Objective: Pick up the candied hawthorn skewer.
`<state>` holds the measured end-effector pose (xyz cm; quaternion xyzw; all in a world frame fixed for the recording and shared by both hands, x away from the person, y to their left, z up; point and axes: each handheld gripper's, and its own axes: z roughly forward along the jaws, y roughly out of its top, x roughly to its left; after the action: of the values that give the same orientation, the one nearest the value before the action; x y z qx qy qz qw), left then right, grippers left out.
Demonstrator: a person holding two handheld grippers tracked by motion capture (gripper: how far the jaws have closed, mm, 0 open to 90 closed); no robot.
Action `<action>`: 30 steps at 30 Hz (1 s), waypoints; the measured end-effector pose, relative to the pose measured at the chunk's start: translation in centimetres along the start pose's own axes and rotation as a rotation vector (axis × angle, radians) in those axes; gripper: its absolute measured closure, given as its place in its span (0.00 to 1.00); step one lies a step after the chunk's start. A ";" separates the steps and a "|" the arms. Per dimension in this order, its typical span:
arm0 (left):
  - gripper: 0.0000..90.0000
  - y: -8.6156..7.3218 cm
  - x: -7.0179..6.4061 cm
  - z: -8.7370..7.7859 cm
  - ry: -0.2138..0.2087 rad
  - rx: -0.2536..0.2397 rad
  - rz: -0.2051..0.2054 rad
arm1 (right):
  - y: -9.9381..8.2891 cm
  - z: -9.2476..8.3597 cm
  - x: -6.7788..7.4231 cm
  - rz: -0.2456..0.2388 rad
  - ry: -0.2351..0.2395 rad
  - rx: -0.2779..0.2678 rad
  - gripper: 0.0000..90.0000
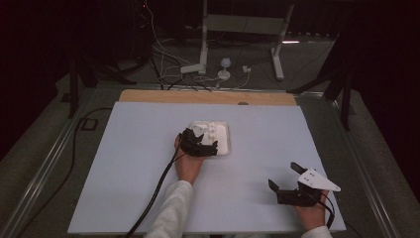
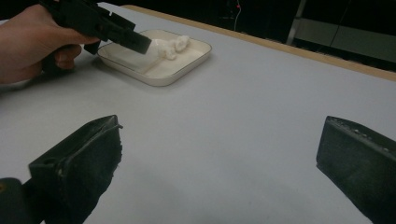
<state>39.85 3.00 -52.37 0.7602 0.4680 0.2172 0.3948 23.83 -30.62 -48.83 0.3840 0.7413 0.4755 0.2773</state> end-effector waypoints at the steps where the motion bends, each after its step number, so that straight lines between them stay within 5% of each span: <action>1: 0.05 0.0 -0.1 0.1 0.001 0.003 -0.001 | 0.0 0.0 0.0 0.000 0.000 0.000 0.00; 11: 0.18 0.0 -0.7 0.7 0.070 0.064 0.050 | 0.0 0.0 -0.1 0.001 -0.003 0.001 0.00; 19: 0.19 0.0 -0.9 0.7 0.028 0.055 0.046 | -0.1 -0.1 -0.1 0.002 -0.005 0.002 0.00; 24: 0.20 0.1 -0.8 0.8 0.043 0.080 0.036 | -0.1 0.0 0.0 -0.001 -0.005 0.003 0.00; 30: 0.49 0.0 -0.1 0.6 0.042 0.095 0.009 | -0.1 -0.1 -0.1 0.002 -0.006 0.003 0.00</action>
<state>40.21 2.70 -52.76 0.7754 0.4825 0.2127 0.3475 23.76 -30.77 -48.85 0.3868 0.7408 0.4733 0.2785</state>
